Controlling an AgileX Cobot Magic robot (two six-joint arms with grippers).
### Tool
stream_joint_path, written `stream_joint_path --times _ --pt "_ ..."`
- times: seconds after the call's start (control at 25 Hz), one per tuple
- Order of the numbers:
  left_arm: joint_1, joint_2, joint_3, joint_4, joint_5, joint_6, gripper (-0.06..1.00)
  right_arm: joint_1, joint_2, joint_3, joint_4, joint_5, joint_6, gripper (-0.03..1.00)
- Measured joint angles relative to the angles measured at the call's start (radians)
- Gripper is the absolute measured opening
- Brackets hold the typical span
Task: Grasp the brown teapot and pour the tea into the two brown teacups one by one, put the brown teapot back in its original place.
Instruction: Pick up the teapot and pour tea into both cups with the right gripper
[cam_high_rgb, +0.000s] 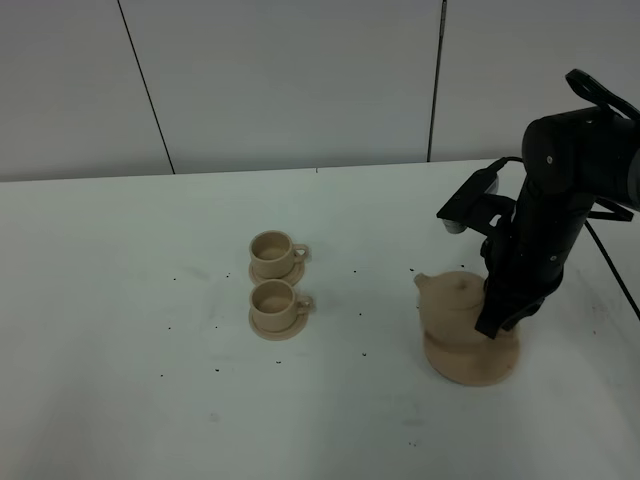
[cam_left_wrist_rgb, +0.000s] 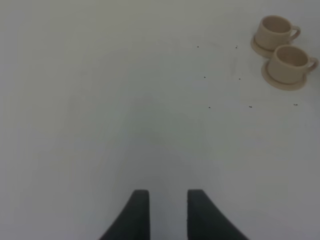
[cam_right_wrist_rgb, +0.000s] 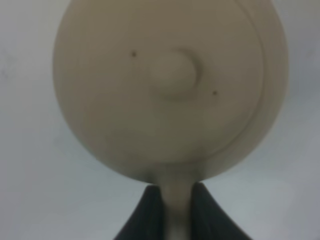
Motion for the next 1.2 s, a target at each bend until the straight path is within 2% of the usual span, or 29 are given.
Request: stream_joint_path --times 1.04,1.2 --pt "0.000 0.000 0.000 0.000 0.000 0.000 0.26 0.008 0.000 -0.135 0.019 -0.011 -0.050 0.10" --pt "0.000 0.000 0.000 0.000 0.000 0.000 0.26 0.017 0.004 -0.141 -0.007 -0.033 -0.066 0.10"
